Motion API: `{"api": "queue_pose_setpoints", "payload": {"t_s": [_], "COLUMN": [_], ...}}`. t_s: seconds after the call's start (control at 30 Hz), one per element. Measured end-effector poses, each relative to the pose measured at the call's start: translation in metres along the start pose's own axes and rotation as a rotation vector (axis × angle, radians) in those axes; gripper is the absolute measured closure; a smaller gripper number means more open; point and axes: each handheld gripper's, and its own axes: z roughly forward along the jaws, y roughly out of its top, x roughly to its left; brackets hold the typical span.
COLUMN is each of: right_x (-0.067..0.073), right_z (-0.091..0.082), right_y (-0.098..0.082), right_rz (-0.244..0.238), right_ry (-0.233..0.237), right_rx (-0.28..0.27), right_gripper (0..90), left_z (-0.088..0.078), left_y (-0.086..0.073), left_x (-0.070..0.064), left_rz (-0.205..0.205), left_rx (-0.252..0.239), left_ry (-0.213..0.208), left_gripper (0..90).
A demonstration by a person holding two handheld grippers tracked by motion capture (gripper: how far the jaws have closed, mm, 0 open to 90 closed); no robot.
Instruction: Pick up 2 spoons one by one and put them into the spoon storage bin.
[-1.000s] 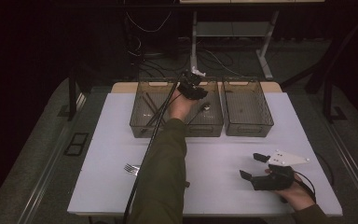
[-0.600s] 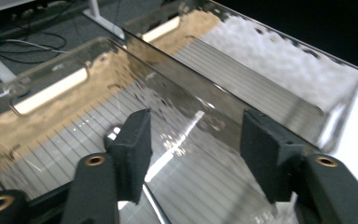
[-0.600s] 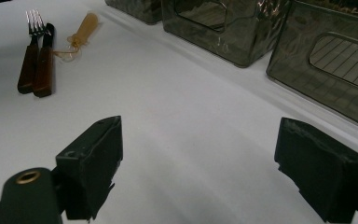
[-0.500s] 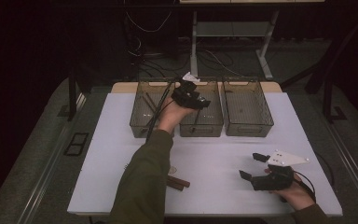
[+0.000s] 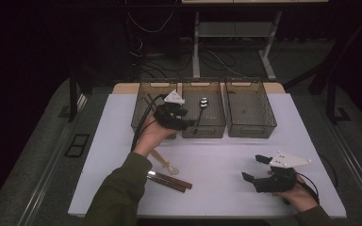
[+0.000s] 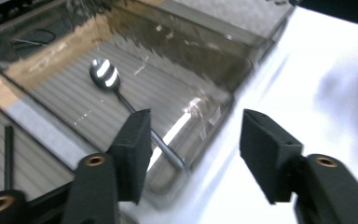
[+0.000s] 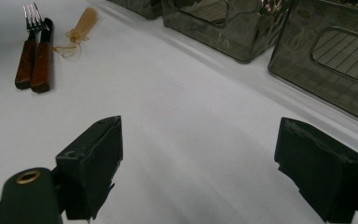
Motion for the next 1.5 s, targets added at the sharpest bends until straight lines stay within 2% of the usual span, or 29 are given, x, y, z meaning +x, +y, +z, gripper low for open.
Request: {"api": "queue_pose_setpoints", "payload": {"t_s": [0.07, 0.1, 0.17, 0.4, 0.53, 0.63, 0.83, 1.0, 1.27, 1.4, 1.5], "right_x": [0.0, 0.0, 0.001, 0.001, 0.001, 0.001, 0.001, 0.001, 0.001, 0.001, 0.001], "right_z": [0.0, 0.0, 0.001, 0.002, 0.002, 0.002, 0.002, 0.001, 0.001, 0.001, 0.001], "right_y": [0.0, 0.0, 0.0, -0.001, -0.001, -0.001, -0.001, -0.001, -0.001, -0.001, -0.001], "right_rz": [0.001, 0.001, 0.003, 0.0, 0.001, 0.001, 0.003, 0.004, 0.002, 0.001, 0.001], "right_ry": [-0.001, -0.001, -0.002, -0.005, -0.006, -0.009, -0.01, -0.012, -0.012, -0.015, -0.015], "right_rx": [0.003, 0.003, 0.004, 0.009, 0.011, 0.011, 0.015, 0.013, 0.013, 0.012, 0.011], "right_gripper": [15.4, 15.4, 15.4, 15.4, 15.4, 15.4, 15.4, 15.4, 15.4, 15.4, 15.4], "left_z": [-0.007, -0.012, -0.017, -0.037, -0.045, -0.048, -0.049, -0.048, -0.041, -0.036, -0.032], "left_y": [-0.01, -0.016, -0.026, -0.06, -0.076, -0.086, -0.103, -0.117, -0.126, -0.127, -0.129], "left_x": [-0.003, -0.004, -0.007, -0.008, -0.009, -0.012, -0.023, -0.031, -0.047, -0.048, -0.047], "left_rz": [-0.005, 0.007, -0.009, -0.031, -0.05, -0.045, -0.014, -0.026, -0.012, -0.001, -0.009], "left_rx": [-0.008, 0.001, -0.003, 0.027, 0.035, 0.046, 0.116, 0.168, 0.203, 0.214, 0.226], "left_ry": [-0.007, -0.004, -0.005, 0.036, 0.055, 0.057, 0.034, -0.011, -0.052, -0.039, -0.042], "left_gripper": [48.3, 51.3, 57.6, 71.3, 73.5, 70.5, 70.6, 82.9, 88.4, 88.7, 88.7]}}
